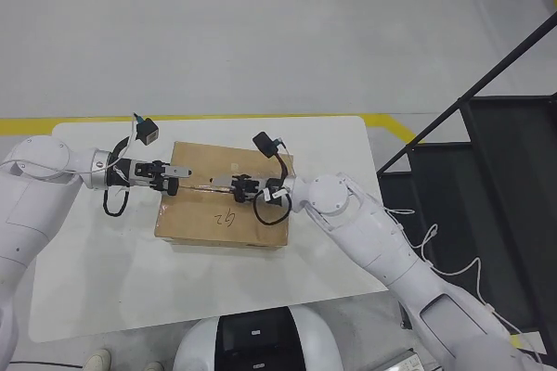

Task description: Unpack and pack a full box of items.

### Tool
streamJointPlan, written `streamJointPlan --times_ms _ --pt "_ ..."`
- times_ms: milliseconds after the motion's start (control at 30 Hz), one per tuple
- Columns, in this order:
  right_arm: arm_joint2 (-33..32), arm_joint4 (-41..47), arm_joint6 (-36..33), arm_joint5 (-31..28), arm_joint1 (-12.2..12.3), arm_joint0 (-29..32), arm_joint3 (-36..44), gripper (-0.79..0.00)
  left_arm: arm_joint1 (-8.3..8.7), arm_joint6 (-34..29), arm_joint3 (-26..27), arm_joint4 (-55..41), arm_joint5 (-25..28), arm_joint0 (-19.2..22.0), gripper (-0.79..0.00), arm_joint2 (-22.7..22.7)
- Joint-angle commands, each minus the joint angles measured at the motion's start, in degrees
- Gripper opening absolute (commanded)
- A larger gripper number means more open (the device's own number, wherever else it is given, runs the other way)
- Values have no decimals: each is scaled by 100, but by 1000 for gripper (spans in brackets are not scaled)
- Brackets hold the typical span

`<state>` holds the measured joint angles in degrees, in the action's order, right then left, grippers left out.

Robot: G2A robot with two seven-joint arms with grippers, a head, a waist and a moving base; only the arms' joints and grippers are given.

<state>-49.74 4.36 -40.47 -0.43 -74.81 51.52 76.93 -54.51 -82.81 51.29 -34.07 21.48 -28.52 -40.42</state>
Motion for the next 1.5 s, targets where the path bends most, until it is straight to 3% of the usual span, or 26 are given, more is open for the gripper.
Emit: streamJointPlan --times_ms 0,467,500,533,567,600,1100,1467 --pt "19 -26 -30 10 -11 -40 -10 0 0 0 0 0 0 0 0 0" --pt "-446 -222 134 507 110 345 499 0 0 0 0 0 0 0 0 0" --pt "-449 -227 144 512 109 354 519 -34 0 0 0 0 0 0 0 0" --pt "-455 -238 186 508 107 357 532 -222 0 0 0 0 0 0 0 0" --pt "-460 -259 254 514 103 361 536 -533 0 0 0 0 0 0 0 0" --pt "-453 -266 288 521 98 365 539 -785 0 0 0 0 0 0 0 0" --pt "-481 -394 495 693 62 375 462 -785 0 0 0 0 0 0 0 0" --pt "-627 267 235 584 29 402 631 -785 0 0 0 0 0 0 0 0"
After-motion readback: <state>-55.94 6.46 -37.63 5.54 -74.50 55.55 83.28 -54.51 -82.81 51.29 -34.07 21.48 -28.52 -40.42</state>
